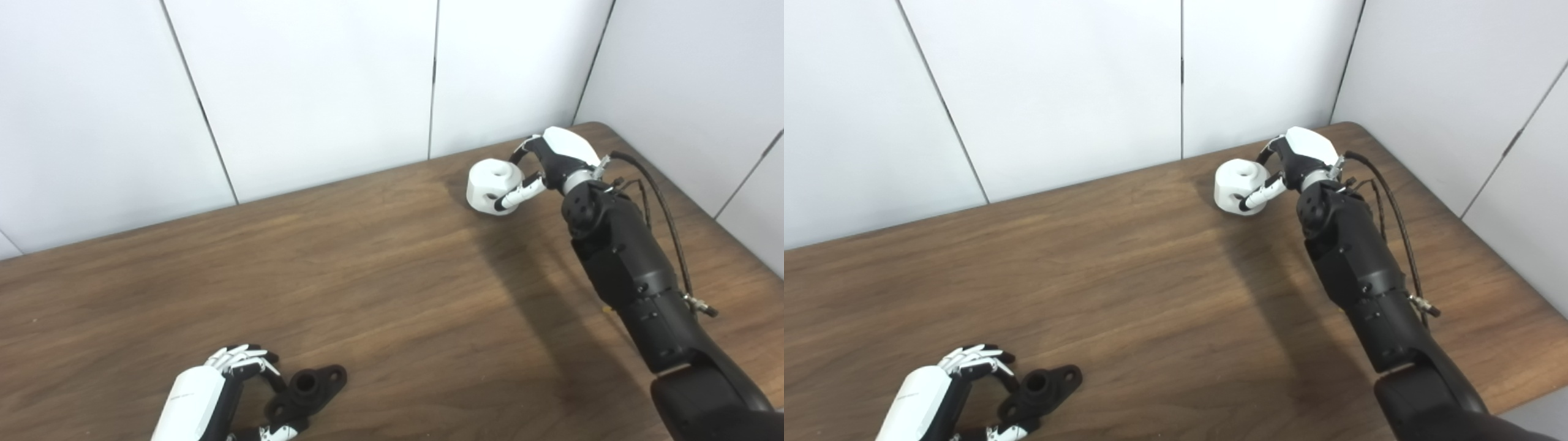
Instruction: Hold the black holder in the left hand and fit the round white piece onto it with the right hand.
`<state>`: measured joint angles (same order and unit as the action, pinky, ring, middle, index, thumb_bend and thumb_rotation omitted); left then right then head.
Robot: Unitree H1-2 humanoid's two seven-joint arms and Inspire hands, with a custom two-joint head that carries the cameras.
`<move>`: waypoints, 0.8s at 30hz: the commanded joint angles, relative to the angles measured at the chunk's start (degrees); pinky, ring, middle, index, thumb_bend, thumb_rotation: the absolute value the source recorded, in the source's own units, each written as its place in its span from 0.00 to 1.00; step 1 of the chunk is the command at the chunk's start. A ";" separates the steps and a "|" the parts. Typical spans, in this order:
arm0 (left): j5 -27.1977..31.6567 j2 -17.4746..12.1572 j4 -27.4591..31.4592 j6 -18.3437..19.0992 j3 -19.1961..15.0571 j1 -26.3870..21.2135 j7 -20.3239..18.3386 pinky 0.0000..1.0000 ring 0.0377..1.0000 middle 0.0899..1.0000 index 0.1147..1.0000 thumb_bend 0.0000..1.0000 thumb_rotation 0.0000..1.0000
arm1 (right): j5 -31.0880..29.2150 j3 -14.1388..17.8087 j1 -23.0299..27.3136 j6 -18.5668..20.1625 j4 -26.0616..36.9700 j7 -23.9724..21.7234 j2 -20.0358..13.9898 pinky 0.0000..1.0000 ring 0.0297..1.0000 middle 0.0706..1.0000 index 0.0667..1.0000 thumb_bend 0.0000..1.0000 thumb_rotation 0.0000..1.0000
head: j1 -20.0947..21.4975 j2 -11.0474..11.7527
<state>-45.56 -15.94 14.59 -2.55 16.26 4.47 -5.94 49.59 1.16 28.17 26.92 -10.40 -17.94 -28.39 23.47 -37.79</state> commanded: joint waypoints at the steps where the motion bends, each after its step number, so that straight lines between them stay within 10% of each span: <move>1: -0.73 -0.42 -0.05 0.55 -0.39 -0.07 -0.15 0.88 0.81 0.70 0.42 0.52 0.04 | -0.07 0.26 1.78 -0.04 1.20 1.01 -1.58 1.00 1.00 0.92 0.65 0.93 0.28 | 0.06 -0.02; 24: -0.81 -0.23 -0.62 0.50 -0.33 -0.34 0.35 0.88 0.81 0.71 0.42 0.52 0.04 | -4.14 -0.27 1.81 -0.67 0.35 5.96 -2.16 1.00 1.00 0.89 0.58 0.88 0.21 | 0.07 -0.11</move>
<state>-45.63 -15.82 14.41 -2.58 16.27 4.46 -5.44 45.89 0.72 28.08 26.88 -10.82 -14.25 -28.69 23.47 -37.88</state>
